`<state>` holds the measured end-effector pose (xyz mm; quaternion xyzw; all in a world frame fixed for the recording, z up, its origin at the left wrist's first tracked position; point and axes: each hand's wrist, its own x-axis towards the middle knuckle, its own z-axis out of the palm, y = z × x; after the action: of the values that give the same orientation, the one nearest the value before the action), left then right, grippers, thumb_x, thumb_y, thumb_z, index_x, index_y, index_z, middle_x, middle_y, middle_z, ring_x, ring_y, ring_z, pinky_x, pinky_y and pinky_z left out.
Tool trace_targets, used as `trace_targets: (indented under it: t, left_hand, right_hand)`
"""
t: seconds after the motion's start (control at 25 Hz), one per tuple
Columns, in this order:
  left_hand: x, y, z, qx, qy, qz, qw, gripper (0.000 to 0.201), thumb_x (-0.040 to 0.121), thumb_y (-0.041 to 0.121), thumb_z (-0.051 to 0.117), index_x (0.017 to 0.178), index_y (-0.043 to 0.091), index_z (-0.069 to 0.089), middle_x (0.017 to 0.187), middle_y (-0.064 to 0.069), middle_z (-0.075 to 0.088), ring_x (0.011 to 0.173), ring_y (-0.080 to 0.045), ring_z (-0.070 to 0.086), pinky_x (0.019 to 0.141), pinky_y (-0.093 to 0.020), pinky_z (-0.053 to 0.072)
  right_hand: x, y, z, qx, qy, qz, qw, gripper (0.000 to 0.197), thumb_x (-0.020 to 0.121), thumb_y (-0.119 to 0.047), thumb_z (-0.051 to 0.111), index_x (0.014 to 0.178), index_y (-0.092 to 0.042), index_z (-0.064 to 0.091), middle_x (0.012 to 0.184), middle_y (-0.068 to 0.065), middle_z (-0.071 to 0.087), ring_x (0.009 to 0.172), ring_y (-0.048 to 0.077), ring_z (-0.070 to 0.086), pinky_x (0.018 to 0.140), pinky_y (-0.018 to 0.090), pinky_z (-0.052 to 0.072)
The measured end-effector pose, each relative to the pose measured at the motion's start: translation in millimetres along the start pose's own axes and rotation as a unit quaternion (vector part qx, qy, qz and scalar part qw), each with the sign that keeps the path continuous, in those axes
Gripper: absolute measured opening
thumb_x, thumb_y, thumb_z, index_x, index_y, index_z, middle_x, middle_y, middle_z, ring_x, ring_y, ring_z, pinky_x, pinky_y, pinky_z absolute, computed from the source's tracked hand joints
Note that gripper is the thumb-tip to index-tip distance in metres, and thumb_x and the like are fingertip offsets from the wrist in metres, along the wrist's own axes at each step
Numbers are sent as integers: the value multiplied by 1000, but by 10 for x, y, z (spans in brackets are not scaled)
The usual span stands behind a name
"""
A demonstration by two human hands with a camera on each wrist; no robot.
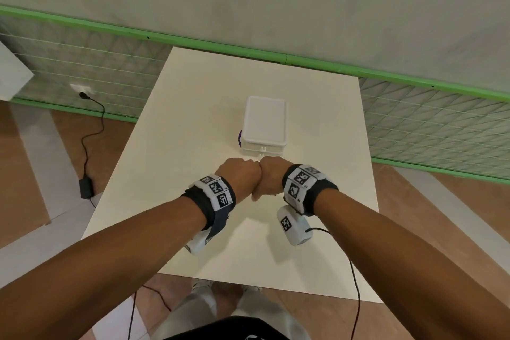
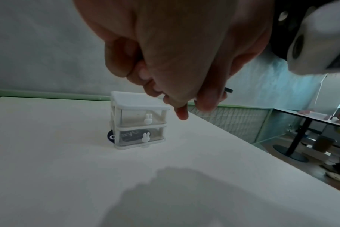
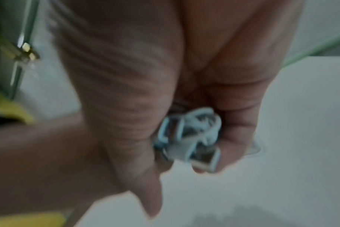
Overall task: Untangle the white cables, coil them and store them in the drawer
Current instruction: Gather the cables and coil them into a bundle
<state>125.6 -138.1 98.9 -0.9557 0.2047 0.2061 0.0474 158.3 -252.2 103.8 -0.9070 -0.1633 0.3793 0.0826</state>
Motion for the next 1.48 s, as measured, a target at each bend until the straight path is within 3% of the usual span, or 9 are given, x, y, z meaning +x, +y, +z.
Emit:
trace_targets:
  t: [0.12,0.24,0.36,0.56,0.76,0.92,1.12,1.48]
  left_hand:
    - [11,-28,32,-13,32,0,999,17,92,9,54,108,6,58,100,-11,68,86,-32,67,63,-34,37]
    - [13,-90,145,-45,44,2,998,16,91,3,49,106,5,55,98,-15,66,82,-34,64,61,-35,36]
    - [25,-112,167,-74,33,-15,997,16,91,5,49,104,4,56,98,-17,64,83,-36,63,61,-35,36]
    - [28,-101,107,-104,7,-60,993,2,87,8,56,85,9,57,90,-13,63,85,-35,65,63,-34,42]
    - [56,-49,36,0,10,-32,999,9,89,18,60,96,17,65,91,-4,66,84,-27,67,64,-31,39]
    - [106,-103,4,12,10,-21,1000,11,89,11,52,82,18,55,73,-1,49,68,-25,51,63,-31,39]
    - [148,-187,-12,-2,-1,2,1000,12,88,10,51,88,12,62,66,2,40,66,-24,49,61,-32,38]
    - [254,-202,94,-37,-12,-5,999,16,89,9,51,99,10,64,91,-8,68,67,-25,51,62,-32,38]
  right_hand:
    - [51,27,57,8,63,12,998,26,71,-34,82,82,-20,64,79,-1,67,76,21,66,68,32,55]
    - [63,80,103,-1,91,3,996,23,72,-32,78,73,-20,58,73,-1,62,70,22,66,61,32,55]
    - [67,105,131,-14,95,-24,995,21,78,-28,72,69,-16,57,70,1,59,68,24,64,54,29,48]
    - [86,59,169,-4,72,-17,997,22,81,-33,72,80,-15,60,81,5,67,73,25,68,68,35,58]
    - [124,57,206,-7,77,3,997,27,77,-38,74,89,-17,62,84,3,66,76,24,66,68,34,57]
    - [124,32,178,9,106,21,994,20,79,-31,69,88,-16,60,74,-1,58,72,23,63,62,31,52]
    - [149,22,163,15,117,10,993,20,82,-29,66,92,-13,58,75,-1,51,73,25,60,62,31,48]
    - [238,96,151,23,99,5,995,18,82,-28,67,84,-16,54,76,0,56,70,24,61,62,31,50]
